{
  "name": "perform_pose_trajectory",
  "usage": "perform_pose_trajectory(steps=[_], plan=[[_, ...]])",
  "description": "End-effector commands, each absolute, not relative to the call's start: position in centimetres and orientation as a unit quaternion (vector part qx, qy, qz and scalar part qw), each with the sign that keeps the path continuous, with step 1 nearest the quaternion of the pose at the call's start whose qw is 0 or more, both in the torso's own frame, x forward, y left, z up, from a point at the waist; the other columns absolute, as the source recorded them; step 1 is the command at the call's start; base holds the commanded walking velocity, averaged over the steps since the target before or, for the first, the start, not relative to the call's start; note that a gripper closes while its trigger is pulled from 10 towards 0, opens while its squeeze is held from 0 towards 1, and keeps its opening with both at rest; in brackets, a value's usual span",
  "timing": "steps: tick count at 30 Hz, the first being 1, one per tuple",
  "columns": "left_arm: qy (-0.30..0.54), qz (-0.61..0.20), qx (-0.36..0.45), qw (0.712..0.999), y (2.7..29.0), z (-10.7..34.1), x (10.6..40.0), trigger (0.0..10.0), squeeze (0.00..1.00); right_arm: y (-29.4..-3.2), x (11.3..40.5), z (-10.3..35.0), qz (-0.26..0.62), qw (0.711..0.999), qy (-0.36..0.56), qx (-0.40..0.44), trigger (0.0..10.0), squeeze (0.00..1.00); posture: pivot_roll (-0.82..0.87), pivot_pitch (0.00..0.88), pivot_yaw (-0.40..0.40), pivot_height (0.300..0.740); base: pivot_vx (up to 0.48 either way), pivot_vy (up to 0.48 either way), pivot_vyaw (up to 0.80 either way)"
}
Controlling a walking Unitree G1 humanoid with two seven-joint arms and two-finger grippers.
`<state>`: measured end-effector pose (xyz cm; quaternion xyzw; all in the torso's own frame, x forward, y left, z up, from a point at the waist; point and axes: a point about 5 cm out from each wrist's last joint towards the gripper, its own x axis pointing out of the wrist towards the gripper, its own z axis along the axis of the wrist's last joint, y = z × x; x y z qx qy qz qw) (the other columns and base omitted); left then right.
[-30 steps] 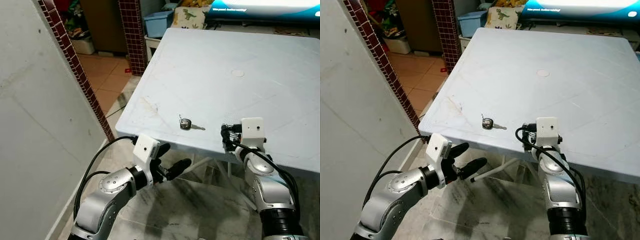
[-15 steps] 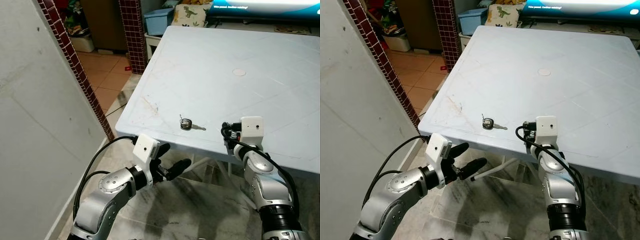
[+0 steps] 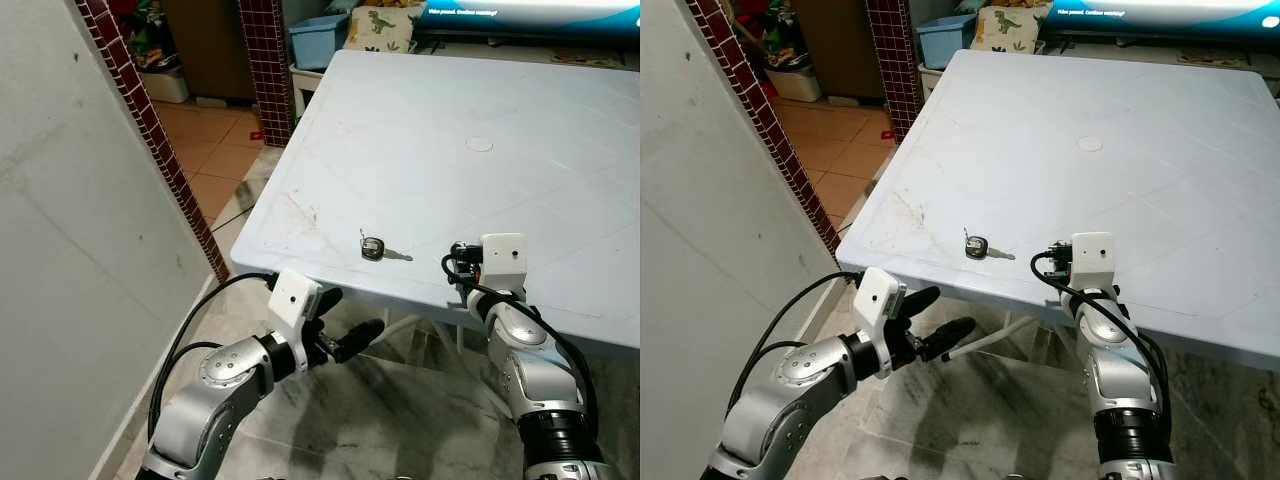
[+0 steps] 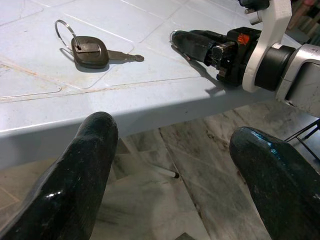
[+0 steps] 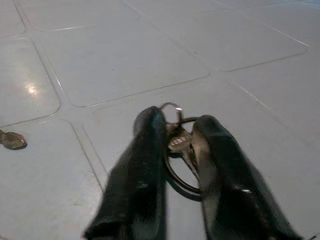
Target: Hang keys on a hook
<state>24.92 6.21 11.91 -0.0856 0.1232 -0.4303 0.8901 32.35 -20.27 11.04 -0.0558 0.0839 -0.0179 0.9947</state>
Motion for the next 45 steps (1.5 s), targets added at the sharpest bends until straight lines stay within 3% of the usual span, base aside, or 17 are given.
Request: perform_pose_trajectory(steps=[1, 26, 38, 39, 41, 44, 45], plan=[[0.121, -0.430, -0.077, 0.891, 6.3, 12.1, 24.8, 10.0, 0.00, -20.2, 32.3, 10.4, -0.018, 0.994, 0.097, -0.055, 0.0, 0.00, -0.05, 0.126, 0.077, 0.740, 0.000, 0.000, 0.00], [0.122, -0.426, -0.080, 0.893, 6.2, 11.8, 24.8, 10.0, 0.00, -21.7, 33.5, 14.3, -0.085, 0.991, 0.000, -0.102, 0.0, 0.00, -0.06, 0.117, 0.077, 0.740, 0.000, 0.000, 0.00], [0.122, -0.422, -0.082, 0.895, 6.3, 11.8, 25.0, 10.0, 0.00, -20.9, 34.0, 18.5, -0.077, 0.973, -0.101, -0.193, 0.2, 0.00, -0.06, 0.126, 0.076, 0.740, 0.000, 0.000, 0.00], [0.121, -0.421, -0.081, 0.895, 6.3, 11.8, 25.1, 10.0, 0.00, -20.5, 34.0, 19.0, -0.070, 0.968, -0.113, -0.214, 6.7, 0.00, -0.07, 0.122, 0.078, 0.740, 0.000, 0.000, 0.00], [0.120, -0.419, -0.080, 0.897, 6.3, 11.8, 25.2, 10.0, 0.00, -20.1, 33.9, 19.5, -0.069, 0.953, -0.131, -0.263, 10.0, 0.00, -0.07, 0.122, 0.078, 0.740, 0.000, 0.000, 0.00], [0.117, -0.417, -0.078, 0.898, 6.3, 11.9, 25.2, 10.0, 0.00, -19.6, 33.8, 20.1, -0.069, 0.928, -0.153, -0.333, 10.0, 0.00, -0.07, 0.120, 0.079, 0.740, 0.000, 0.000, 0.00], [0.116, -0.417, -0.076, 0.898, 6.3, 11.9, 25.3, 10.0, 0.00, -18.9, 33.8, 20.1, -0.054, 0.896, -0.167, -0.408, 10.0, 0.00, -0.07, 0.120, 0.079, 0.740, 0.000, 0.000, 0.00]])
